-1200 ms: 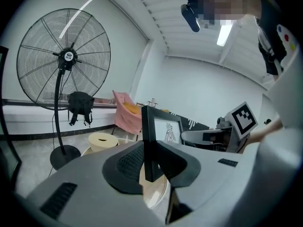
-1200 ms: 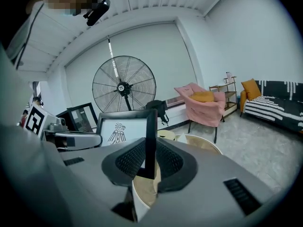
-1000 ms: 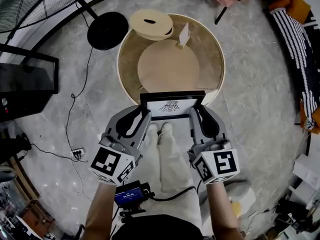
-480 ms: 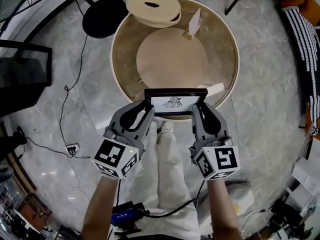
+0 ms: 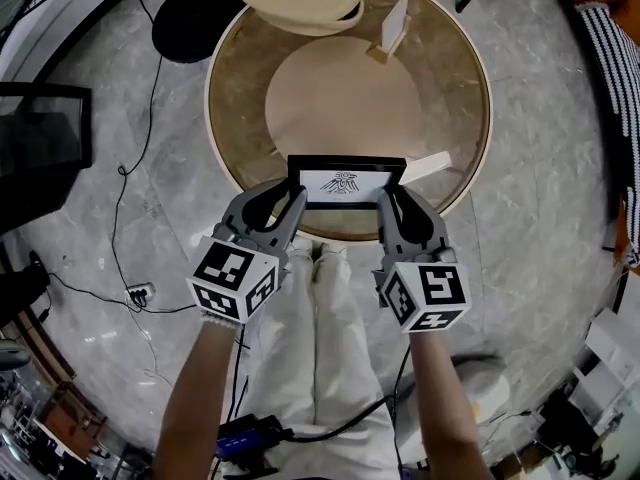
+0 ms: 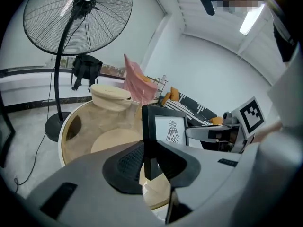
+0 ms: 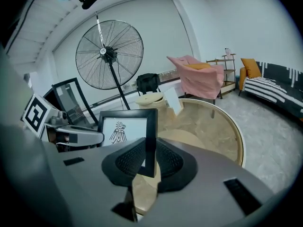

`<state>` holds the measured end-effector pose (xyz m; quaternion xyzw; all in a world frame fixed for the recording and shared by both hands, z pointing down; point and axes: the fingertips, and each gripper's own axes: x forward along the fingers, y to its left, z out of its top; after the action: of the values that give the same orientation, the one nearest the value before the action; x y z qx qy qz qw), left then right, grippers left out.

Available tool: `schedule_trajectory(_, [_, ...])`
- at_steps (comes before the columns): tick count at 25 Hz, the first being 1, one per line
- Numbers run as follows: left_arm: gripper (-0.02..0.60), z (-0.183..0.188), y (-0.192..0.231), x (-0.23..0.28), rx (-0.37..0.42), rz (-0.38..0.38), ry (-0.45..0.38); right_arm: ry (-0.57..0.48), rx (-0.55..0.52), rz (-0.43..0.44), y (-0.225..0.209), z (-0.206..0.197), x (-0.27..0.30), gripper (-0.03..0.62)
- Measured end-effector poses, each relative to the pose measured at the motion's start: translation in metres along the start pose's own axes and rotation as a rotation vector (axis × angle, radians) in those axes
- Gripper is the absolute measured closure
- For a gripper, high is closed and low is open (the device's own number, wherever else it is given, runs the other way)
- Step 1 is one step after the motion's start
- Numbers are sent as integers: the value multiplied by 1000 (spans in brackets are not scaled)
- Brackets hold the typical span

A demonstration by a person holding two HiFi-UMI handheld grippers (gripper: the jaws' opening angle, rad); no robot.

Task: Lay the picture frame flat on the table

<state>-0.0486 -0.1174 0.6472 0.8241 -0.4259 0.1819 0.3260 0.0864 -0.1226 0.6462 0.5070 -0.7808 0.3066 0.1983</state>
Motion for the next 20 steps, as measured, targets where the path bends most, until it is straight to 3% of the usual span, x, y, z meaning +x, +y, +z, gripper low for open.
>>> schedule_trajectory(10, [488,-30,22,42,10,17,84,59,48,-25,-24,-38,42,508])
schedule_trajectory(20, [485,-39,38,84,-1,43,154,98,58,-60,-47,-46,73,507])
